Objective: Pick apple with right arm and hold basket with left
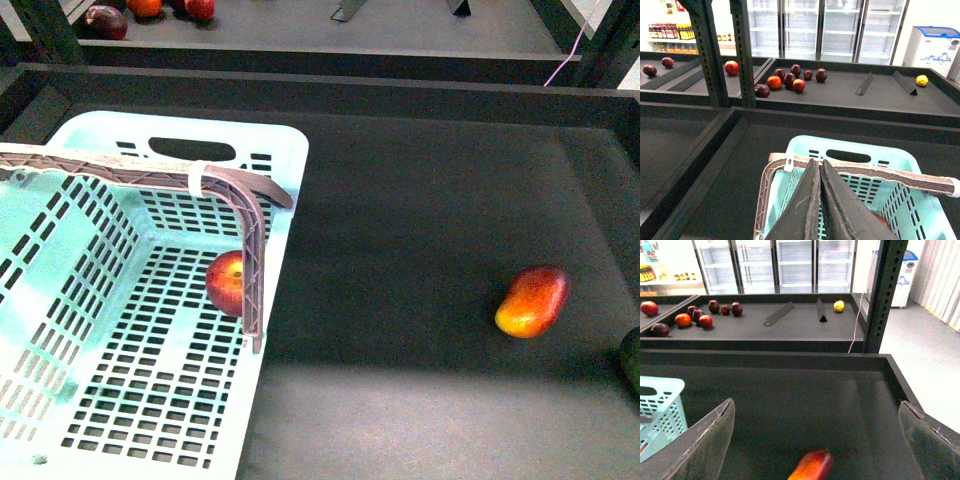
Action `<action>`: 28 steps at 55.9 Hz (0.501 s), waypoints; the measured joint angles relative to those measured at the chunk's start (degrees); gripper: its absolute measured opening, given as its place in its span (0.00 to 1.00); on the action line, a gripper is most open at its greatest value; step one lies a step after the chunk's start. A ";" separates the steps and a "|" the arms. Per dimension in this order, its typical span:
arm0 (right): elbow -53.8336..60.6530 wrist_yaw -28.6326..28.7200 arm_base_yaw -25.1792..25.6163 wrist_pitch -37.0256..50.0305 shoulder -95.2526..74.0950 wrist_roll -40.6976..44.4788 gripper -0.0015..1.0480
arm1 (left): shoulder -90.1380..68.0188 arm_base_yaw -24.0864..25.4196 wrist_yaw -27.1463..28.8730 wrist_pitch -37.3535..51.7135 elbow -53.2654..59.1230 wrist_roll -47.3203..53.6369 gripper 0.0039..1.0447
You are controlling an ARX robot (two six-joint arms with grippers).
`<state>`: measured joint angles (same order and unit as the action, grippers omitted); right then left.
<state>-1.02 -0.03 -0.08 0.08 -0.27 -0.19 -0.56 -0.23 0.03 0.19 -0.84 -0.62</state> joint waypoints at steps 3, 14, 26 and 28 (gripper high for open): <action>0.00 -0.02 0.00 0.00 0.00 0.00 0.92 | 0.13 0.00 0.00 -0.07 0.00 0.00 0.02; 0.00 -0.02 0.00 0.00 0.00 0.00 0.92 | 0.20 0.00 0.00 -0.11 0.00 0.00 0.02; 0.00 -0.02 0.00 0.00 0.00 0.00 0.92 | 0.20 0.00 0.00 -0.11 0.00 0.00 0.23; 0.00 -0.02 0.00 0.00 0.00 0.00 0.92 | 0.20 0.00 0.00 -0.11 0.00 0.00 0.31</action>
<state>-1.02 -0.05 -0.08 0.08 -0.27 -0.19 -0.36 -0.23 0.03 0.08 -0.84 -0.62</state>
